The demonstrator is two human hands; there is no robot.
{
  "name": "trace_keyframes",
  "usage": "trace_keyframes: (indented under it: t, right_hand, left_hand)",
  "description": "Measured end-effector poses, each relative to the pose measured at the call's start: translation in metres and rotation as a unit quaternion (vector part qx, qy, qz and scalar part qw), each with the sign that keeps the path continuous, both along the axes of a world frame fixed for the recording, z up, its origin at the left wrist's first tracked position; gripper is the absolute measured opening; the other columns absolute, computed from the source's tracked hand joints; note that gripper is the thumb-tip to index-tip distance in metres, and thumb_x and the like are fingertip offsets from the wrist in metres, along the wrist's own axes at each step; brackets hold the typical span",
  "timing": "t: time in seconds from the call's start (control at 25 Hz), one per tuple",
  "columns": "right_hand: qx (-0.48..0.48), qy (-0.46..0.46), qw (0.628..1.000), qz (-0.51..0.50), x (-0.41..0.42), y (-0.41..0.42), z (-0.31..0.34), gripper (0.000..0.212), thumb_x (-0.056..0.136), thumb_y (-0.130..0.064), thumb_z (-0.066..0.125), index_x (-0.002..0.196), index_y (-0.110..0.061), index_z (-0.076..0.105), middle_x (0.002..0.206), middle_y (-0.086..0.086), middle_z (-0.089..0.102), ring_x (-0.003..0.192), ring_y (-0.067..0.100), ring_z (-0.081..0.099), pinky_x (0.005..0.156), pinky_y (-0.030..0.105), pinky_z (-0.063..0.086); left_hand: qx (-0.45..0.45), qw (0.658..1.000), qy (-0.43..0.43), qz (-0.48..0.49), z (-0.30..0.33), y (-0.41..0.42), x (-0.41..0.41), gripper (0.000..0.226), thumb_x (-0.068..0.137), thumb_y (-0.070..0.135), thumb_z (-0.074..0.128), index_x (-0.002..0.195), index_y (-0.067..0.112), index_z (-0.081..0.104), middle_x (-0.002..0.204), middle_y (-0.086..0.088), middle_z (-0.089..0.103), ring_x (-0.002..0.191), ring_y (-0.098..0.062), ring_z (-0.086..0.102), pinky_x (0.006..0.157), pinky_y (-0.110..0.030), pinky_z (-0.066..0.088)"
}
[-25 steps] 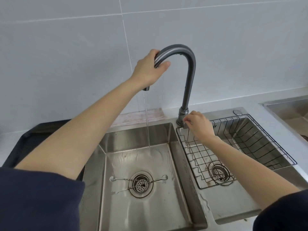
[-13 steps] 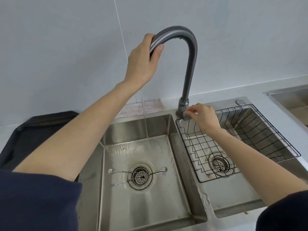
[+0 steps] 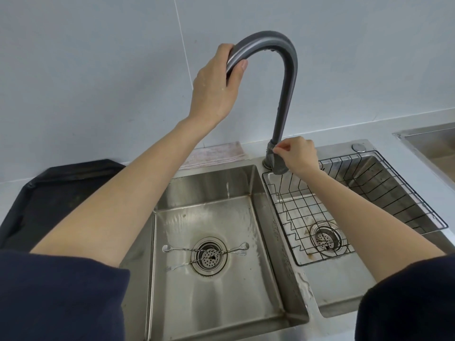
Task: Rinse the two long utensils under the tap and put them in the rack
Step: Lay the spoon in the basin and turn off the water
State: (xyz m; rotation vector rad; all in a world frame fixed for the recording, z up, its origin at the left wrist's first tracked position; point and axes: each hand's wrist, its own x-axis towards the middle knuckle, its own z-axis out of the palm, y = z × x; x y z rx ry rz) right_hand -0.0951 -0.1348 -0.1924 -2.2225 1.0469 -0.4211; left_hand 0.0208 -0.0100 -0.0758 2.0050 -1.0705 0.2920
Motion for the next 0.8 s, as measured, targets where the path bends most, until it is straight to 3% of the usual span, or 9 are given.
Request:
trace_keyframes:
  t: [0.2, 0.32, 0.44, 0.56, 0.68, 0.8]
  right_hand:
    - [0.003, -0.002, 1.0, -0.004, -0.001, 0.001, -0.002, 0.018, 0.087, -0.02, 0.06, 0.098, -0.012, 0.072, 0.107, 0.015, 0.07, 0.102, 0.032, 0.061, 0.081, 0.033, 0.049]
    - [-0.008, -0.01, 1.0, 0.0, -0.001, 0.005, -0.004, 0.018, 0.088, -0.018, 0.059, 0.099, -0.009, 0.071, 0.109, 0.016, 0.07, 0.103, 0.033, 0.062, 0.088, 0.038, 0.052]
    - [-0.029, 0.019, 0.999, 0.026, -0.002, 0.005, -0.001, 0.02, 0.09, -0.016, 0.055, 0.1, -0.007, 0.07, 0.108, 0.018, 0.069, 0.101, 0.035, 0.062, 0.088, 0.042, 0.053]
    - [-0.107, 0.085, 0.987, 0.083, 0.0, 0.006, 0.006, 0.023, 0.092, -0.012, 0.049, 0.106, -0.006, 0.067, 0.112, 0.018, 0.067, 0.102, 0.036, 0.06, 0.085, 0.042, 0.051]
    - [-0.183, 0.082, 0.965, 0.166, 0.006, 0.022, 0.009, 0.03, 0.093, -0.014, 0.049, 0.12, -0.008, 0.059, 0.118, 0.014, 0.064, 0.109, 0.035, 0.058, 0.093, 0.042, 0.046]
    - [-0.231, 0.077, 0.938, 0.248, 0.014, 0.045, -0.004, 0.035, 0.091, -0.014, 0.051, 0.125, -0.009, 0.055, 0.121, 0.013, 0.064, 0.114, 0.031, 0.057, 0.104, 0.039, 0.038]
  left_hand:
    - [-0.004, 1.0, -0.004, 0.008, -0.001, 0.001, -0.002, 0.034, 0.097, 0.024, 0.039, 0.124, 0.006, 0.045, 0.088, 0.002, 0.049, 0.057, 0.004, 0.039, 0.058, 0.005, 0.033]
    - [-0.011, 1.0, 0.007, 0.002, -0.002, 0.002, -0.003, 0.035, 0.096, 0.023, 0.039, 0.126, 0.006, 0.044, 0.09, 0.003, 0.05, 0.061, 0.001, 0.043, 0.059, 0.004, 0.035]
    - [-0.029, 0.999, 0.026, -0.028, -0.001, 0.005, -0.004, 0.038, 0.095, 0.022, 0.04, 0.131, 0.009, 0.042, 0.094, 0.004, 0.053, 0.079, -0.008, 0.055, 0.072, -0.01, 0.045]
    - [0.023, 0.998, 0.024, -0.051, 0.004, 0.015, -0.001, 0.045, 0.096, 0.022, 0.04, 0.138, 0.011, 0.033, 0.099, -0.002, 0.058, 0.084, -0.015, 0.059, 0.064, -0.014, 0.046]
    - [0.069, 0.995, 0.024, -0.062, 0.0, 0.033, 0.004, 0.05, 0.096, 0.025, 0.038, 0.143, 0.015, 0.024, 0.115, -0.007, 0.062, 0.098, -0.02, 0.062, 0.084, -0.027, 0.05]
    - [0.076, 0.992, 0.074, -0.066, -0.017, 0.052, 0.004, 0.048, 0.097, 0.027, 0.037, 0.143, 0.019, 0.027, 0.111, 0.002, 0.061, 0.1, -0.012, 0.058, 0.092, -0.021, 0.043]
